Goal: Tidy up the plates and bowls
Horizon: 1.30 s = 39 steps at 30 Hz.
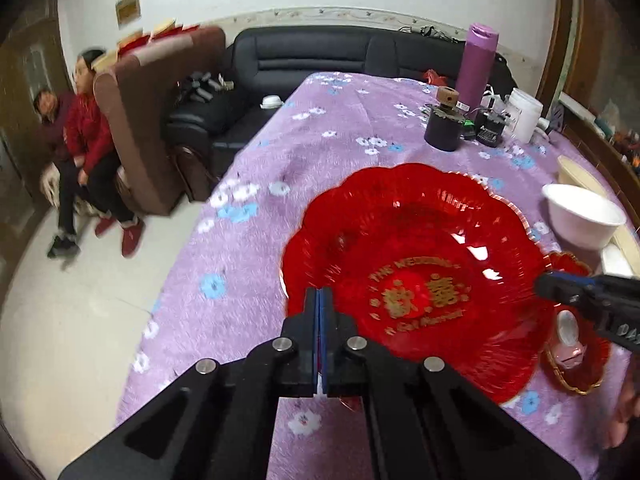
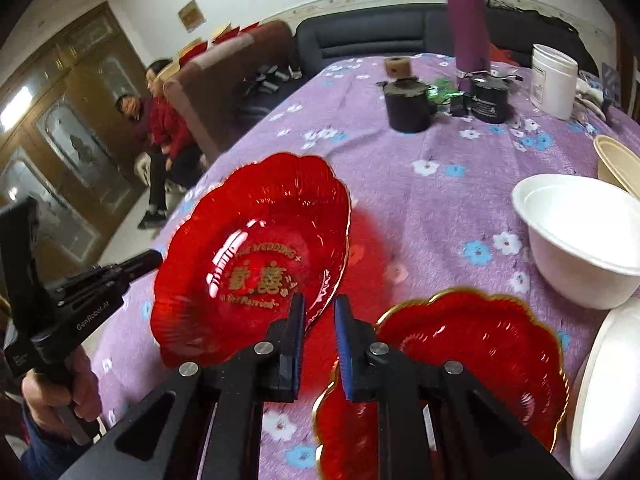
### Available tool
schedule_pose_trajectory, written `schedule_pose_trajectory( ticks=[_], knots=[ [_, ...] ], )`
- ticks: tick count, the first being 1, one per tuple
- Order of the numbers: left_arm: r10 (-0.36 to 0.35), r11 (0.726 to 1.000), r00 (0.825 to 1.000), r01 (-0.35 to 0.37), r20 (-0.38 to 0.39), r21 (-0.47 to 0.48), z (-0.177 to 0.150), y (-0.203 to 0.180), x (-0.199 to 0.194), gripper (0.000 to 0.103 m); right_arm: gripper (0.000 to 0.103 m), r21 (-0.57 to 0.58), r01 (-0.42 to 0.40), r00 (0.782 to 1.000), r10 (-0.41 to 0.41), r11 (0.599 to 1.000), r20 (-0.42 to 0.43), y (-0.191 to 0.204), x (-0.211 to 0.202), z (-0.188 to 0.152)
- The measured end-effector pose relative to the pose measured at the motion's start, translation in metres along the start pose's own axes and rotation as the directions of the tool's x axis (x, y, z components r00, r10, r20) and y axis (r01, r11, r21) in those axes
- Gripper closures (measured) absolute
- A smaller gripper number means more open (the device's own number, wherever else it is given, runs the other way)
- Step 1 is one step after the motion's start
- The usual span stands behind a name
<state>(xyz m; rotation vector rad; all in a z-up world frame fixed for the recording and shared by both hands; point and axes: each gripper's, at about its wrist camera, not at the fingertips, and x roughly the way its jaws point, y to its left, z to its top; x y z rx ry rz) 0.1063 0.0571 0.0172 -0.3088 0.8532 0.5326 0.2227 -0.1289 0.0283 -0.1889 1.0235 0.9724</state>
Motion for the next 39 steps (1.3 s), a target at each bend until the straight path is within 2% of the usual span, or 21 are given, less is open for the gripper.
schedule_pose_trajectory(
  ticks=[3, 4, 5, 7, 9, 10, 11, 12, 13, 14, 15, 19, 30, 39],
  knots=[
    [-0.008, 0.999, 1.000, 0.008, 0.007, -0.053, 0.003, 0.016, -0.003, 0.101, 0.086, 0.017, -0.011, 1.000, 0.011, 1.000, -0.010, -0.005, 0.007, -0.004],
    [-0.006, 0.997, 1.000, 0.006, 0.005, -0.074, 0.006, 0.023, -0.002, 0.092, 0.086, 0.023, -0.016, 1.000, 0.017, 1.000, -0.011, -0.007, 0.008, -0.004],
    [-0.005, 0.996, 1.000, 0.005, 0.001, -0.092, 0.008, 0.029, -0.001, 0.074, 0.086, 0.036, -0.026, 0.999, 0.026, 0.999, -0.018, -0.010, 0.010, -0.005],
    [0.002, 0.992, 1.000, -0.003, -0.005, -0.123, 0.014, 0.040, 0.008, 0.053, 0.086, 0.051, -0.039, 0.999, 0.040, 0.998, -0.017, -0.014, 0.010, -0.006],
    [-0.021, 0.990, 0.999, 0.015, -0.042, -0.139, 0.019, 0.046, 0.024, 0.053, 0.086, 0.052, -0.039, 0.999, 0.040, 0.998, -0.014, -0.014, 0.011, -0.006],
    [-0.070, 0.986, 0.995, 0.059, -0.066, -0.157, 0.021, 0.047, 0.033, 0.053, 0.085, 0.053, -0.038, 0.999, 0.038, 0.998, -0.014, -0.014, 0.011, -0.005],
    [-0.094, 0.983, 0.993, 0.080, -0.077, -0.163, 0.021, 0.046, 0.039, 0.058, 0.085, 0.053, -0.036, 0.999, 0.037, 0.998, -0.014, -0.014, 0.012, -0.005],
    [-0.100, 0.983, 0.991, 0.084, -0.091, -0.161, 0.022, 0.044, 0.045, 0.068, 0.085, 0.050, -0.031, 0.999, 0.031, 0.998, -0.013, -0.013, 0.013, -0.004],
    [-0.091, 0.985, 0.990, 0.074, -0.106, -0.157, 0.021, 0.042, 0.051, 0.086, 0.085, 0.047, -0.028, 0.999, 0.029, 0.998, -0.013, -0.012, 0.014, -0.004],
    [-0.124, 0.981, 0.986, 0.105, -0.114, -0.162, 0.020, 0.039, 0.055, 0.094, 0.085, 0.045, -0.026, 1.000, 0.027, 0.999, -0.013, -0.012, 0.014, -0.003],
    [-0.127, 0.980, 0.986, 0.108, -0.108, -0.164, 0.020, 0.037, 0.055, 0.094, 0.084, 0.045, -0.032, 0.999, 0.032, 0.998, -0.011, -0.012, 0.014, -0.003],
    [-0.065, 0.992, 0.995, 0.057, -0.075, -0.115, 0.014, 0.025, 0.043, 0.094, 0.084, 0.037, -0.019, 1.000, 0.020, 0.999, -0.011, -0.010, 0.016, -0.002],
    [0.018, 0.996, 1.000, -0.018, -0.006, -0.086, -0.009, 0.035, -0.004, 0.094, 0.084, -0.001, -0.061, 0.998, 0.061, 0.998, 0.003, 0.009, 0.005, -0.015],
    [0.065, 0.994, 0.998, -0.063, 0.017, -0.089, -0.054, 0.041, -0.038, 0.093, 0.084, -0.055, -0.099, 0.995, 0.099, 0.994, 0.008, 0.034, -0.014, -0.048]
  ],
)
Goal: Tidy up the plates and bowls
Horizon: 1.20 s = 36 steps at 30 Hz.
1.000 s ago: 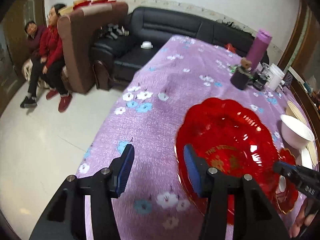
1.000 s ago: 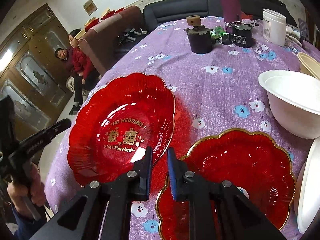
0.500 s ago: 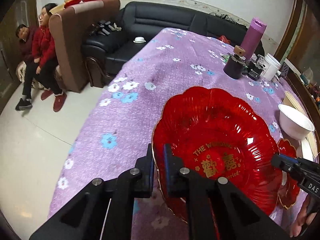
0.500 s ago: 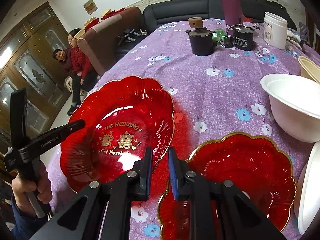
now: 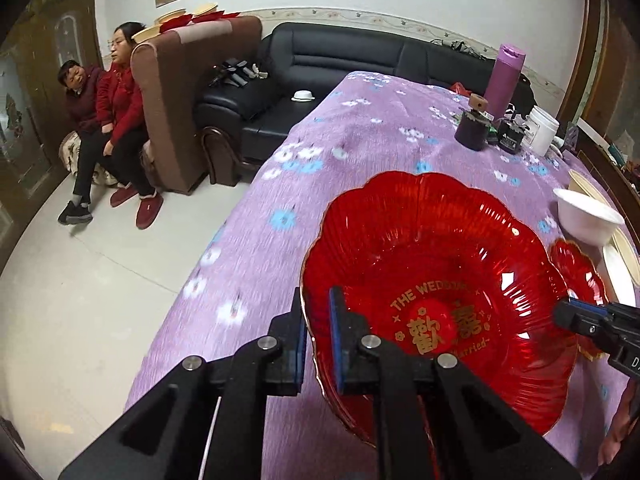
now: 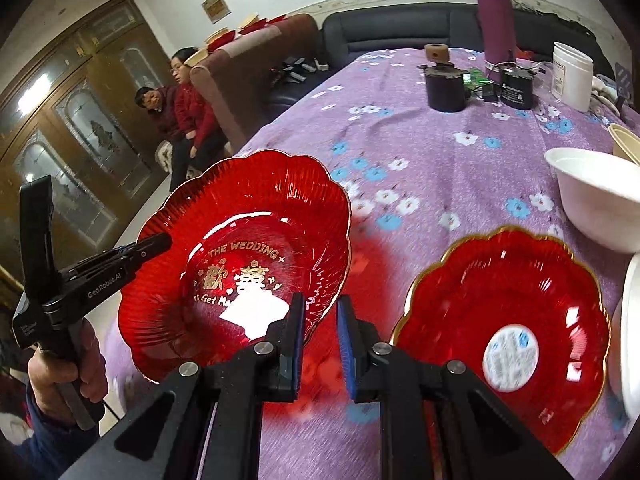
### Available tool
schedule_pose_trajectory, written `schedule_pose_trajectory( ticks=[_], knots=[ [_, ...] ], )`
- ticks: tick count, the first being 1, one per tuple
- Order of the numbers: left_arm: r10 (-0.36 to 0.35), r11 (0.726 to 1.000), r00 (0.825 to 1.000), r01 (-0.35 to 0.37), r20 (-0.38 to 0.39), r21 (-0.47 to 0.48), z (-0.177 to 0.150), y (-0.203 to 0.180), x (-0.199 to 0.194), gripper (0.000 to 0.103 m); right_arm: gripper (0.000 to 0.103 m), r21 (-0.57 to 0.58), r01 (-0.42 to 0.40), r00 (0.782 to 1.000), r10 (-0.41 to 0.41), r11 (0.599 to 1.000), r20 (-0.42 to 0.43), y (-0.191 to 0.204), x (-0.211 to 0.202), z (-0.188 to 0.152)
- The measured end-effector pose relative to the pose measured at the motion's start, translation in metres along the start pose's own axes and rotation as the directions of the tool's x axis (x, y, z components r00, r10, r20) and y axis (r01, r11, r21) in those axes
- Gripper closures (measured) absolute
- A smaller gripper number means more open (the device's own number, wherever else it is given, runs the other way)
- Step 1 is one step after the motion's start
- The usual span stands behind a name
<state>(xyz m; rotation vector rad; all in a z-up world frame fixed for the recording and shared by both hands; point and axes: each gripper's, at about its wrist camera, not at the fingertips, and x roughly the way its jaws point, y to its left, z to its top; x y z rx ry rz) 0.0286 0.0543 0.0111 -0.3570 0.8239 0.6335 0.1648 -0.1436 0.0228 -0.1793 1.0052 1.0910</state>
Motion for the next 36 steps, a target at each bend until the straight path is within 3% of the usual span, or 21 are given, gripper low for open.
schedule_pose_trajectory(
  ticks=[11, 15, 17, 23, 27, 31, 36],
  knots=[
    [0.004, 0.999, 1.000, -0.005, -0.027, -0.037, -0.032, 0.012, -0.003, 0.092, 0.083, -0.024, -0.005, 1.000, 0.005, 1.000, -0.010, 0.016, -0.004, -0.033],
    [0.043, 0.999, 0.999, -0.043, 0.017, -0.020, -0.032, 0.010, -0.012, 0.079, 0.080, 0.005, -0.028, 1.000, 0.028, 1.000, 0.003, 0.011, -0.009, -0.036],
    [0.062, 0.998, 0.997, -0.062, 0.048, -0.012, -0.031, 0.009, -0.020, 0.067, 0.075, 0.001, -0.016, 0.999, 0.016, 1.000, 0.034, 0.009, -0.019, -0.037],
    [0.089, 0.996, 0.991, -0.090, 0.097, 0.009, -0.025, -0.002, -0.036, 0.065, 0.063, 0.017, -0.003, 0.996, 0.002, 1.000, 0.090, -0.003, -0.042, -0.043],
    [0.097, 0.993, 0.985, -0.106, 0.139, 0.056, -0.023, -0.021, -0.047, 0.062, 0.062, 0.046, 0.005, 0.992, -0.011, 0.999, 0.125, -0.018, -0.059, -0.050],
    [0.071, 0.992, 0.984, -0.087, 0.163, 0.096, -0.019, -0.043, -0.056, 0.060, 0.061, 0.071, 0.013, 0.988, -0.024, 0.997, 0.153, -0.032, -0.075, -0.057],
    [-0.044, 0.985, 0.991, 0.022, 0.125, 0.169, -0.015, -0.083, -0.059, 0.059, 0.061, 0.130, 0.037, 0.979, -0.062, 0.991, 0.194, -0.058, -0.100, -0.068]
  ],
)
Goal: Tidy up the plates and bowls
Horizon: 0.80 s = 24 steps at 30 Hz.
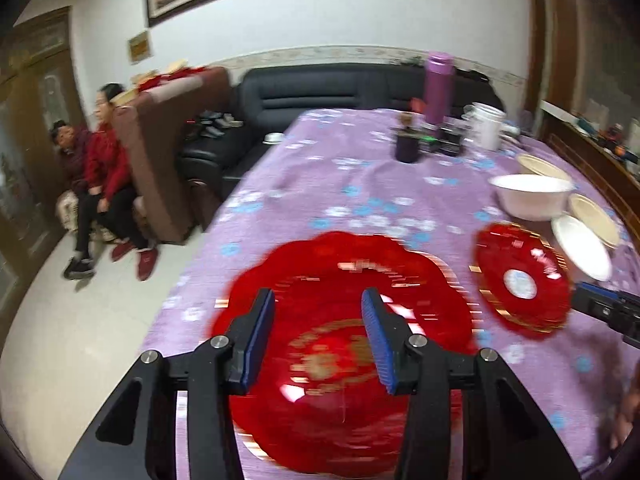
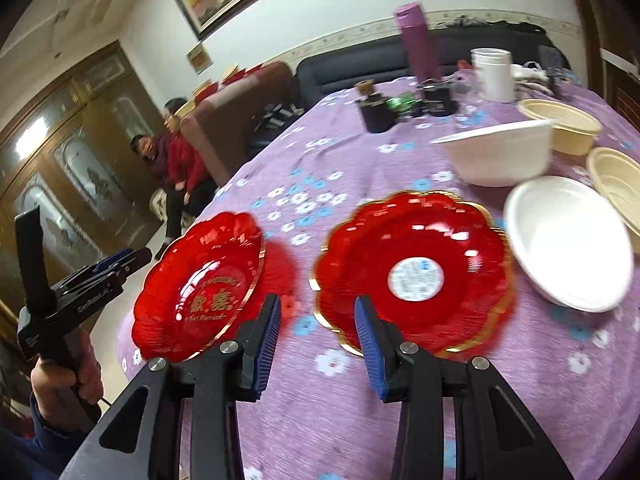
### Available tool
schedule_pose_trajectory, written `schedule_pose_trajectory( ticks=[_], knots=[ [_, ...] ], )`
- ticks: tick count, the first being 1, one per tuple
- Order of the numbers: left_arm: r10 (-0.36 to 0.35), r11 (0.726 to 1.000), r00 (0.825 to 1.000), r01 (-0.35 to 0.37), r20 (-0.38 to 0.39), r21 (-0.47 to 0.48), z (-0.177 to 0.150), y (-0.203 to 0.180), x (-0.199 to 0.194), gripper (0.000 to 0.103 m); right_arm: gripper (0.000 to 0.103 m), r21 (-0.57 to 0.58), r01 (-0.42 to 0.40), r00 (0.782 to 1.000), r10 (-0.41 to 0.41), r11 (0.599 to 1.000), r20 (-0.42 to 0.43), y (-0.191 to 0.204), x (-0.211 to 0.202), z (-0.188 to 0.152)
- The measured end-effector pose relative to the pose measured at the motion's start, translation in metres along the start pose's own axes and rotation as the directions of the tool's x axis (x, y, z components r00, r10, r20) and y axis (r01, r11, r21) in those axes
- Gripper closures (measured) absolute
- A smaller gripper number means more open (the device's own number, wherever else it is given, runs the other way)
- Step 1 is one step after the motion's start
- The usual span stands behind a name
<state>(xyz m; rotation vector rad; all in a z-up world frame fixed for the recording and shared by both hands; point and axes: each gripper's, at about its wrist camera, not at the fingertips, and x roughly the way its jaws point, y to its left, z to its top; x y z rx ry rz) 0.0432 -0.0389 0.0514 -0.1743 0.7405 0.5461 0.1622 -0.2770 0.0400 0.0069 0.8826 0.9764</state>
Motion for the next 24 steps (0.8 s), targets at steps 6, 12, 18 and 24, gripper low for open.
schedule_pose_trajectory(
  ticks=[6, 12, 18, 24],
  knots=[
    [-0.147, 0.987, 0.986, 0.151, -0.073, 0.052, 0.005, -0.051, 0.015, 0.059, 0.061, 0.092, 0.036, 0.999, -0.038, 0.995, 0.024, -0.038, -0.022, -0.007],
    [-0.204, 0.972, 0.973, 0.214, -0.111, 0.097, 0.013, -0.094, 0.026, 0.059, 0.061, 0.151, 0.058, 0.998, -0.062, 0.987, 0.025, -0.064, -0.034, -0.017],
    [-0.209, 0.968, 0.962, 0.228, -0.174, 0.101, 0.026, -0.116, 0.052, 0.055, 0.061, 0.184, 0.052, 0.998, -0.055, 0.982, 0.014, -0.076, -0.032, -0.019],
    [-0.203, 0.975, 0.940, 0.219, -0.273, 0.031, 0.044, -0.120, 0.094, 0.054, 0.051, 0.189, 0.052, 0.999, -0.052, 0.981, -0.003, -0.078, -0.022, -0.019]
  ],
)
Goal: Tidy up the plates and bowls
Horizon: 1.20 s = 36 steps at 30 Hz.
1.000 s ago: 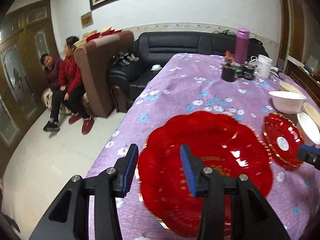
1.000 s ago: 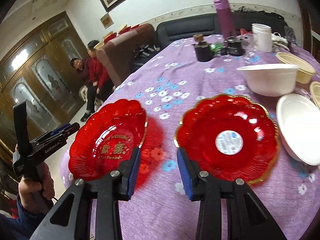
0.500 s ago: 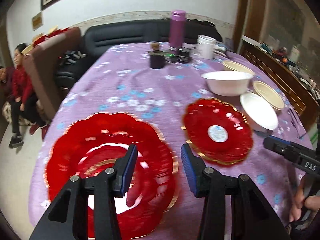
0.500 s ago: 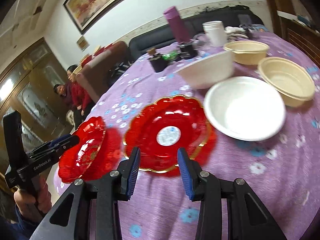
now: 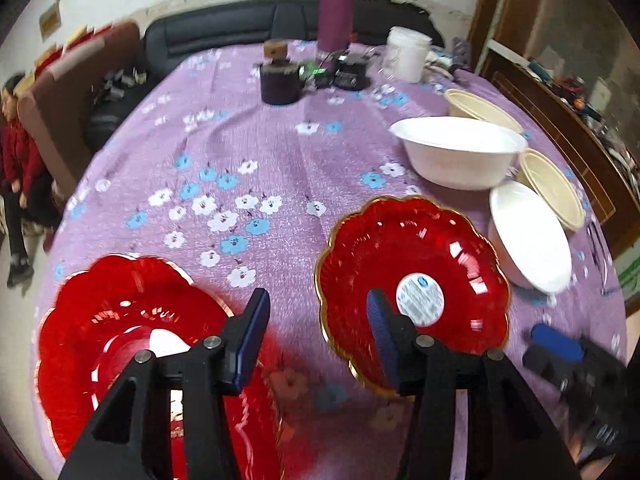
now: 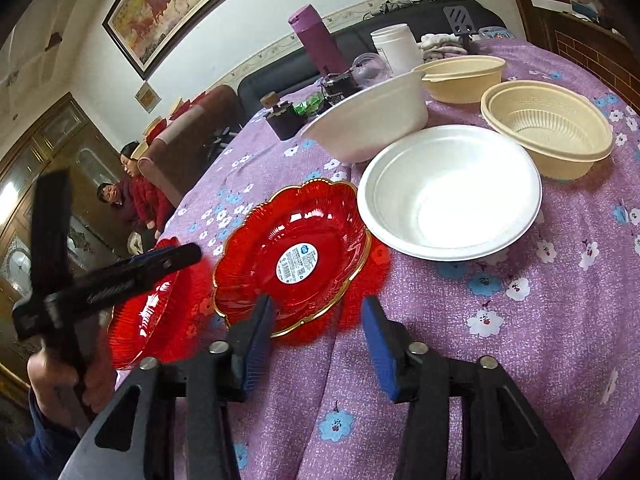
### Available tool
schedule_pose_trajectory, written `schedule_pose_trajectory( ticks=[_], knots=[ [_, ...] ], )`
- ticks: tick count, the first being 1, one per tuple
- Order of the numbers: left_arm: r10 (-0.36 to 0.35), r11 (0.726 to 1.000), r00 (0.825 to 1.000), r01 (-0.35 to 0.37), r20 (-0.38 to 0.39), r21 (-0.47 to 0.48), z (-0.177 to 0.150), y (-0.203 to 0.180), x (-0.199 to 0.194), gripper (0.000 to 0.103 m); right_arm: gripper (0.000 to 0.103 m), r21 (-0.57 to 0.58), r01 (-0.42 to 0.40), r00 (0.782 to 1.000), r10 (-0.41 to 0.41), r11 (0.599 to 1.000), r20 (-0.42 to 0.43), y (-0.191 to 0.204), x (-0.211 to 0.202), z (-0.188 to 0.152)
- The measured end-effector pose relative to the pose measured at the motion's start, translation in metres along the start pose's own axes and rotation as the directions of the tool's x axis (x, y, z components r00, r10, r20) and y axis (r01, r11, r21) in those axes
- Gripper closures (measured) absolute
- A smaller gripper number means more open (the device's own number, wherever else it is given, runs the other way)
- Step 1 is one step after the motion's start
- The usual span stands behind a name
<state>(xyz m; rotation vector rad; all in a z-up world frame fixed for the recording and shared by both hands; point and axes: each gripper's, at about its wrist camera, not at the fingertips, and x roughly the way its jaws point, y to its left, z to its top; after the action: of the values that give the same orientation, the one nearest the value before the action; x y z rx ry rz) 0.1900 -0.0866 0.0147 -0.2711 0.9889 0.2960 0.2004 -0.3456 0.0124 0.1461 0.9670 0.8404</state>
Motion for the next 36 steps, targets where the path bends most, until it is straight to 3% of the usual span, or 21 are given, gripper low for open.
schedule_pose_trajectory(
  ticks=[7, 9, 10, 11, 12, 13, 14, 16, 25, 33, 36],
  knots=[
    [0.074, 0.997, 0.995, -0.072, -0.066, 0.031, 0.020, -0.016, 0.035, 0.055, 0.051, 0.020, 0.014, 1.000, -0.014, 1.000, -0.019, -0.004, 0.015, 0.003],
    [0.059, 0.998, 0.994, -0.056, -0.089, 0.042, 0.019, -0.019, 0.045, 0.065, 0.051, 0.031, 0.015, 0.999, -0.014, 0.999, -0.031, -0.007, 0.022, 0.005],
    [0.070, 0.996, 0.992, -0.065, -0.100, 0.053, 0.017, -0.021, 0.049, 0.078, 0.051, 0.035, 0.011, 0.999, -0.010, 0.999, -0.036, -0.007, 0.025, 0.005],
    [0.074, 0.996, 0.992, -0.069, -0.099, 0.057, 0.015, -0.022, 0.050, 0.083, 0.052, 0.040, 0.015, 0.999, -0.014, 0.999, -0.044, -0.009, 0.028, 0.005],
    [0.062, 0.996, 0.994, -0.056, -0.093, 0.063, 0.012, -0.023, 0.049, 0.083, 0.056, 0.043, 0.011, 0.999, -0.009, 0.999, -0.047, -0.010, 0.030, 0.005],
    [0.059, 0.996, 0.995, -0.053, -0.083, 0.071, 0.009, -0.024, 0.046, 0.084, 0.071, 0.046, 0.003, 0.999, 0.000, 0.999, -0.049, -0.010, 0.032, 0.005],
    [0.056, 0.996, 0.995, -0.050, -0.081, 0.073, 0.008, -0.025, 0.045, 0.084, 0.078, 0.046, 0.003, 0.999, -0.001, 0.999, -0.053, -0.010, 0.033, 0.004],
    [0.034, 0.997, 0.996, -0.029, -0.076, 0.068, 0.001, -0.026, 0.037, 0.084, 0.080, 0.025, 0.035, 0.998, -0.034, 0.999, -0.046, -0.010, 0.030, 0.004],
    [-0.053, 0.984, 0.998, 0.058, -0.032, 0.168, -0.064, -0.047, 0.000, 0.084, 0.080, -0.082, 0.109, 0.993, -0.113, 0.991, -0.043, -0.013, -0.015, -0.014],
    [-0.016, 0.975, 0.996, -0.002, 0.082, 0.221, -0.072, -0.063, 0.003, 0.077, 0.079, -0.061, 0.130, 0.991, -0.131, 0.990, -0.011, -0.027, -0.023, -0.022],
    [-0.027, 0.975, 0.994, 0.002, 0.109, 0.222, -0.073, -0.065, 0.004, 0.080, 0.081, -0.091, 0.194, 0.981, -0.193, 0.977, 0.025, -0.023, -0.020, -0.027]
  ],
)
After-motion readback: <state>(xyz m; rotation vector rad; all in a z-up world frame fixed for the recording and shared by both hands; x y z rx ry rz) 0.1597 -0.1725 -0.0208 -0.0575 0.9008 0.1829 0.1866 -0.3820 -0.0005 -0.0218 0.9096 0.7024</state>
